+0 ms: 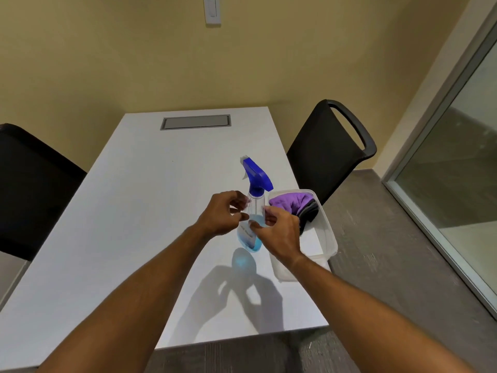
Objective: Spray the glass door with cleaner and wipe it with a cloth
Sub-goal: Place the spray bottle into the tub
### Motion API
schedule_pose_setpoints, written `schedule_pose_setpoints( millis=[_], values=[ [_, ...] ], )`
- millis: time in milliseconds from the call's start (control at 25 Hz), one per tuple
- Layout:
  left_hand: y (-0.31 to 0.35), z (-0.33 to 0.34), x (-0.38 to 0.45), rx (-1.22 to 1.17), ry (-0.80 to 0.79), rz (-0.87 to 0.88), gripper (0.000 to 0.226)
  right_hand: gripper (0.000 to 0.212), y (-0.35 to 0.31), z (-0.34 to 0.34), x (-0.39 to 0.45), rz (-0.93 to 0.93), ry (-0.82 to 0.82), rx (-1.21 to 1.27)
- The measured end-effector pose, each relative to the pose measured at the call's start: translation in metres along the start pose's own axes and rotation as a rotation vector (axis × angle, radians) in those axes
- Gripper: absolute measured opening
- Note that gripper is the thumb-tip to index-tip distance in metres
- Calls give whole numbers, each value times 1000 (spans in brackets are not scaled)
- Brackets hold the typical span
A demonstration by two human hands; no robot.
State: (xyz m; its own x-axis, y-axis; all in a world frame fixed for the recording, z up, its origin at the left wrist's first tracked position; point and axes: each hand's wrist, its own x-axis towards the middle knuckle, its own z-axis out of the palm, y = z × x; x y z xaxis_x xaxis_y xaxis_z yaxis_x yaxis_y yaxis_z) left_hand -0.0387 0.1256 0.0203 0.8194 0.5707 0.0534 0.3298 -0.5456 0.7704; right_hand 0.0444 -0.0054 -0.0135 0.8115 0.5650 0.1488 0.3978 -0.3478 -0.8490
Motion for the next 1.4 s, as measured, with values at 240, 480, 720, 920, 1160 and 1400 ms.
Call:
schedule_pose_setpoints(
  millis=[240, 480, 720, 920, 1160, 1400],
  values=[
    [41, -3, 6, 16, 102, 36, 38, 54, -9, -43, 27, -97, -77, 109],
    [88, 30, 20, 43, 197, -3, 39, 49, 10, -99, 60, -207, -124, 106],
    [115, 79, 35, 63, 223, -51, 37, 53, 50, -147, 96, -210, -271, 105],
    [114, 115, 38, 45, 188, -132, 38, 54, 80, -163, 109, -159, -406, 84],
    [89, 131, 30, -3, 127, -208, 36, 55, 106, -146, 106, -93, -536, 69],
    [60, 145, 20, -60, 101, -287, 29, 56, 124, -121, 95, -79, -575, -16]
  ],
)
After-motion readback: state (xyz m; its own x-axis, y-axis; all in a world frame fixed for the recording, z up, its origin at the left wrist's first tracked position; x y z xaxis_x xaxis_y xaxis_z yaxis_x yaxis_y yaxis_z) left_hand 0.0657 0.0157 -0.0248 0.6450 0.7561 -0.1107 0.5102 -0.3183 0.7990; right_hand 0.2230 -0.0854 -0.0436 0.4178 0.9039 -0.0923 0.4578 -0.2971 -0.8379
